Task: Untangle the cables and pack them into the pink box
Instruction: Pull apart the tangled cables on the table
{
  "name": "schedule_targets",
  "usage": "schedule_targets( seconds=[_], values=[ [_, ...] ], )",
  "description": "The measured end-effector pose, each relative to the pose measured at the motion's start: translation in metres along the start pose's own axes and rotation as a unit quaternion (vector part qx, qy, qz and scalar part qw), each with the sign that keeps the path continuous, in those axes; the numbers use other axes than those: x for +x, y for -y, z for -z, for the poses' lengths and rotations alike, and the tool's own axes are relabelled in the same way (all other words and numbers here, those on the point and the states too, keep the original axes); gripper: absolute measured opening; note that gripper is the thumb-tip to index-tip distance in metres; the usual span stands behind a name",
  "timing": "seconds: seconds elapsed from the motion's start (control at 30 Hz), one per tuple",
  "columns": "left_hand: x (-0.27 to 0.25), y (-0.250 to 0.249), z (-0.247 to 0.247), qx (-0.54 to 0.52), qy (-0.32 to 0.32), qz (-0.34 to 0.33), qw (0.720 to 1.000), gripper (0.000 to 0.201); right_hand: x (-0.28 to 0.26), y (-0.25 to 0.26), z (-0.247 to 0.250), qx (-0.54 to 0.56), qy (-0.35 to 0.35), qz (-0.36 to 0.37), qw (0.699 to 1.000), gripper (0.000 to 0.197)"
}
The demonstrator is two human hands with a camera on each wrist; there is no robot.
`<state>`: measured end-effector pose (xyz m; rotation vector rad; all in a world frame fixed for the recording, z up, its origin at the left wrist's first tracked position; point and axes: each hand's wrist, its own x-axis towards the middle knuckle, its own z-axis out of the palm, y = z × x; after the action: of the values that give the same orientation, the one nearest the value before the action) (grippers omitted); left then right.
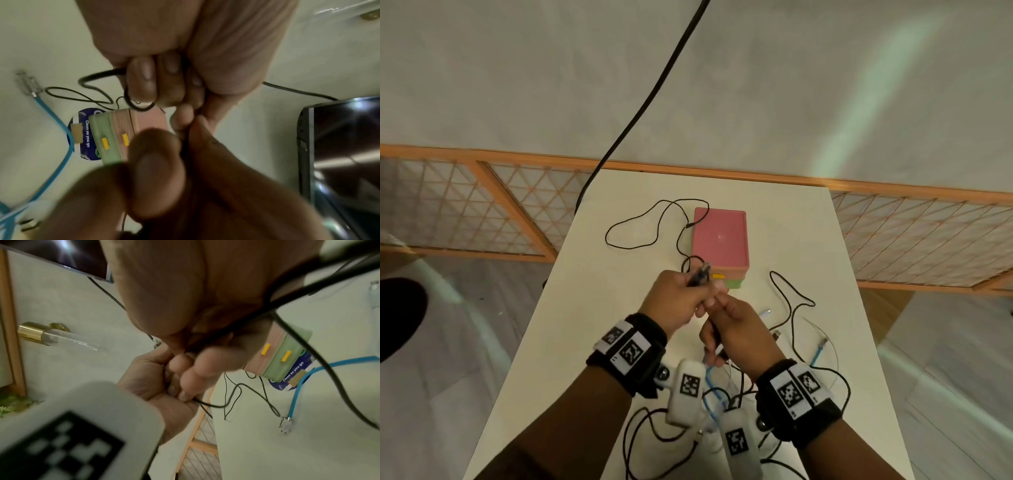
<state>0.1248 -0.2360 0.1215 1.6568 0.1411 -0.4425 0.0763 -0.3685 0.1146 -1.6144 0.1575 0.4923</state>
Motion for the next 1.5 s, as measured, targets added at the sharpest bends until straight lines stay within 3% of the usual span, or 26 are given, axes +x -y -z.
schedule_targets(
  seconds=[0.1,0.17,0.3,0.33,0.4,0.47,0.5,0.53,0.63,0.67,0.7,0.8,0.83,0.87,0.97,1.0,1.1,1.13,1.17,1.27,1.3,1.33,1.4,1.43,1.5],
  values=[
    [0.025,-0.005,0.019,-0.115,-0.175,0.021,0.978,0.018,-0.004,-0.008,0.000,0.006,0.025,-0.010,1.000,0.037],
    [0.035,-0.003,0.033,-0.125,-0.145,0.023,0.981,0.031,-0.004,-0.011,0.000,0.010,0.007,0.002,1.000,0.037],
    [0.016,0.008,0.016,0.018,0.044,0.025,0.999,0.035,0.005,-0.010,0.003,0.018,-0.050,0.011,0.999,0.035],
    [0.014,0.010,0.011,0.023,0.039,0.015,0.999,0.031,0.006,-0.010,0.003,0.024,-0.043,0.010,0.999,0.035],
    [0.022,0.012,0.009,-0.009,-0.063,0.006,0.998,0.021,0.003,-0.010,0.005,0.030,-0.015,0.007,0.999,0.035],
    [0.034,0.009,0.020,-0.115,-0.180,0.031,0.976,0.018,-0.002,-0.010,0.008,0.020,0.004,0.004,1.000,0.036],
    [0.038,0.007,0.026,-0.153,-0.186,0.035,0.970,0.021,-0.003,-0.010,0.009,0.011,0.001,0.004,1.000,0.037],
    [0.038,0.006,0.029,-0.150,-0.149,0.034,0.977,0.026,-0.002,-0.010,0.009,0.000,-0.008,0.010,1.000,0.038],
    [0.013,0.004,0.014,-0.016,0.052,0.021,0.998,0.027,0.005,-0.010,0.009,-0.019,-0.040,0.030,0.999,0.039],
    [0.008,0.004,0.008,-0.001,0.064,0.006,0.998,0.025,0.007,-0.010,0.009,-0.016,-0.041,0.028,0.999,0.039],
    [0.009,0.003,0.004,-0.005,0.032,-0.008,0.999,0.023,0.007,-0.011,0.009,-0.010,-0.035,0.022,0.999,0.040],
    [0.028,0.001,0.012,-0.118,-0.160,0.020,0.980,0.020,0.003,-0.015,0.012,0.013,-0.001,0.005,1.000,0.041],
    [0.032,0.002,0.018,-0.152,-0.167,0.028,0.974,0.023,0.001,-0.015,0.014,0.019,0.002,0.006,1.000,0.041],
    [0.032,0.004,0.021,-0.149,-0.136,0.031,0.979,0.028,0.001,-0.015,0.015,0.019,-0.002,0.012,1.000,0.040],
    [0.011,0.012,0.007,-0.009,0.035,0.008,0.999,0.029,0.005,-0.012,0.016,0.005,-0.019,0.030,0.999,0.039],
    [0.010,0.011,0.004,0.002,0.023,-0.004,1.000,0.023,0.005,-0.012,0.016,0.004,-0.015,0.029,0.999,0.039],
    [0.030,0.004,0.016,-0.095,-0.168,0.015,0.981,0.018,0.000,-0.012,0.015,0.024,0.012,0.018,0.999,0.039],
    [0.035,0.002,0.023,-0.134,-0.175,0.025,0.975,0.023,-0.001,-0.012,0.016,0.028,0.015,0.019,0.999,0.039],
    [0.035,0.003,0.028,-0.136,-0.141,0.028,0.980,0.029,-0.003,-0.012,0.017,0.028,0.014,0.024,0.999,0.039],
    [0.011,0.004,0.014,0.003,0.043,0.009,0.999,0.031,0.001,-0.011,0.018,0.018,0.003,0.045,0.999,0.039],
    [0.008,0.005,0.009,0.023,0.043,-0.011,0.999,0.025,0.002,-0.010,0.017,0.021,0.006,0.044,0.999,0.040],
    [0.011,0.004,0.008,0.020,-0.002,-0.022,1.000,0.024,0.003,-0.010,0.017,0.027,0.012,0.039,0.999,0.040],
    [0.025,0.001,0.016,-0.090,-0.144,0.000,0.986,0.024,0.002,-0.010,0.018,0.036,0.024,0.034,0.999,0.039],
    [0.031,-0.002,0.023,-0.151,-0.170,0.016,0.974,0.024,0.001,-0.011,0.020,0.036,0.025,0.034,0.998,0.038],
    [0.030,0.001,0.029,-0.141,-0.098,0.021,0.985,0.031,0.002,-0.012,0.023,0.033,0.019,0.042,0.998,0.037]
  ],
)
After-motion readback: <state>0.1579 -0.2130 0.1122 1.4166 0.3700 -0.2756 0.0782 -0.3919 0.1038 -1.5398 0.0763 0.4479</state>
